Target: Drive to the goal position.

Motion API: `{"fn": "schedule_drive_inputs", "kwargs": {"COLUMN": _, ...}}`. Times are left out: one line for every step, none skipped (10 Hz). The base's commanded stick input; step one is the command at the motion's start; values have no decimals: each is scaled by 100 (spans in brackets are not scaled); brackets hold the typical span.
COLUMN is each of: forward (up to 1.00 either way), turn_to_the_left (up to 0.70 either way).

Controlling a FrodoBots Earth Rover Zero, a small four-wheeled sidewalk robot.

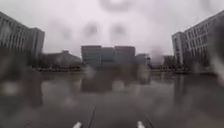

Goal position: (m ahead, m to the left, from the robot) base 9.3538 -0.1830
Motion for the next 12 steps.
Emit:
{"fn": "schedule_drive_inputs", "kwargs": {"forward": 70, "turn_to_the_left": 0}}
{"fn": "schedule_drive_inputs", "kwargs": {"forward": 70, "turn_to_the_left": 0}}
{"fn": "schedule_drive_inputs", "kwargs": {"forward": 70, "turn_to_the_left": 0}}
{"fn": "schedule_drive_inputs", "kwargs": {"forward": 70, "turn_to_the_left": 0}}
{"fn": "schedule_drive_inputs", "kwargs": {"forward": 70, "turn_to_the_left": 0}}
{"fn": "schedule_drive_inputs", "kwargs": {"forward": 70, "turn_to_the_left": 0}}
{"fn": "schedule_drive_inputs", "kwargs": {"forward": 70, "turn_to_the_left": 0}}
{"fn": "schedule_drive_inputs", "kwargs": {"forward": 70, "turn_to_the_left": 0}}
{"fn": "schedule_drive_inputs", "kwargs": {"forward": 70, "turn_to_the_left": 0}}
{"fn": "schedule_drive_inputs", "kwargs": {"forward": 70, "turn_to_the_left": 0}}
{"fn": "schedule_drive_inputs", "kwargs": {"forward": 70, "turn_to_the_left": 0}}
{"fn": "schedule_drive_inputs", "kwargs": {"forward": 70, "turn_to_the_left": 0}}
